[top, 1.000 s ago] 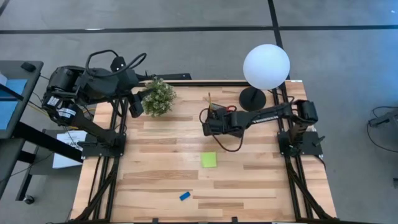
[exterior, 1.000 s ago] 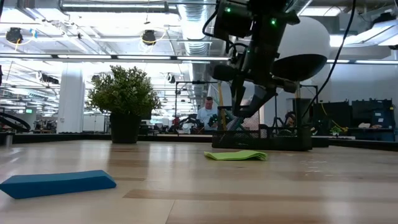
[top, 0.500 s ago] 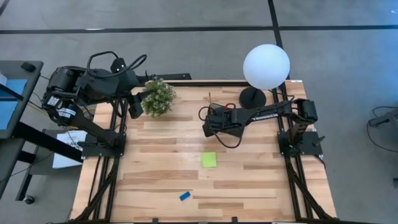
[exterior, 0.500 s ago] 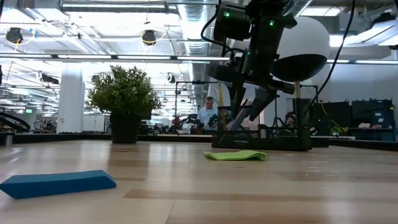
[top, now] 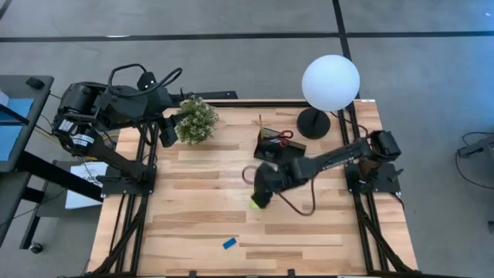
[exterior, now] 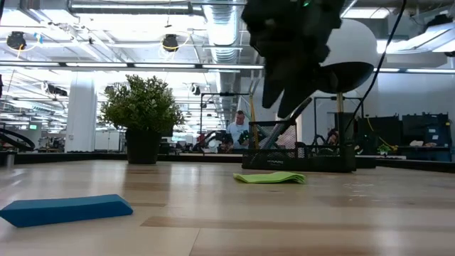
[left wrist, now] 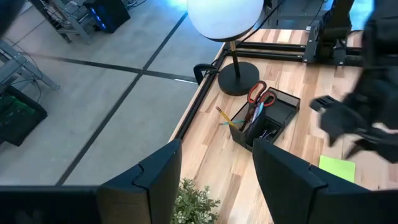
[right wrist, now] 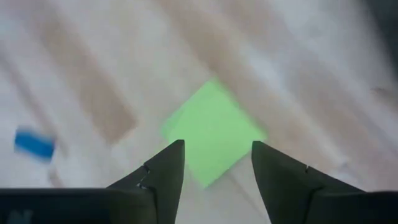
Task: Pick and place office supplies into organizer
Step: Put the green sticky note into the black desk organizer
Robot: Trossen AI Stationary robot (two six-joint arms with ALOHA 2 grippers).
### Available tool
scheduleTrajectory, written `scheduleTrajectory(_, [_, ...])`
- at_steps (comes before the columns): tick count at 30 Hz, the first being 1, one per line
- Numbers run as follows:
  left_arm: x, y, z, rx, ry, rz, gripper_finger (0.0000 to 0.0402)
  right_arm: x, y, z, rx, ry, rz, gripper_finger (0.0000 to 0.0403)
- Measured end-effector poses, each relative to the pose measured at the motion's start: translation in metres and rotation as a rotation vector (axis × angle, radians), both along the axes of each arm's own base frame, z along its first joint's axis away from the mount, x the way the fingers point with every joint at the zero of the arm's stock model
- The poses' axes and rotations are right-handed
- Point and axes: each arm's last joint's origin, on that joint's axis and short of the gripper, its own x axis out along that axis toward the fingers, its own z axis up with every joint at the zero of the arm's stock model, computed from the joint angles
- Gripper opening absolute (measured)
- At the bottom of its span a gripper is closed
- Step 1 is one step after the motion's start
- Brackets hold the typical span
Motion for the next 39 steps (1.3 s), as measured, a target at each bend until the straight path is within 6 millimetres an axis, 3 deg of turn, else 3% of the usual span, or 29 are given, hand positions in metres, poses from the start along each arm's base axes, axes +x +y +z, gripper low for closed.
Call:
scheduleTrajectory(5, [0.0,0.0,0.0,0.0,0.0,0.0,0.0194,-0.001,0.024,-0.029,-0.018,0.067,0.104,0.018])
scheduleTrajectory(9, [0.0,0.0,0.0,0.0,0.001,0.0,0.0194,0.009,0.021,-0.056,0.023,0.12,0.08,0.0183])
scheduleTrajectory(12, [0.0,0.0,0.0,0.0,0.001,0.0,0.0194,0.012,0.01,-0.071,0.08,0.177,-0.038,0.0183])
scheduleTrajectory(18, [0.0,0.0,-0.001,-0.003,0.012,-0.004,0.0194,0.014,-0.006,-0.071,0.139,0.199,-0.212,0.0174])
scheduleTrajectory(27, [-0.002,0.0,-0.003,-0.005,0.033,-0.001,0.0194,0.043,-0.009,-0.079,0.254,-0.017,-0.22,0.0173])
scheduleTrajectory(39, [-0.003,0.0,-0.004,-0.018,0.039,0.01,0.0194,0.043,-0.005,-0.085,0.254,-0.005,-0.233,0.0173])
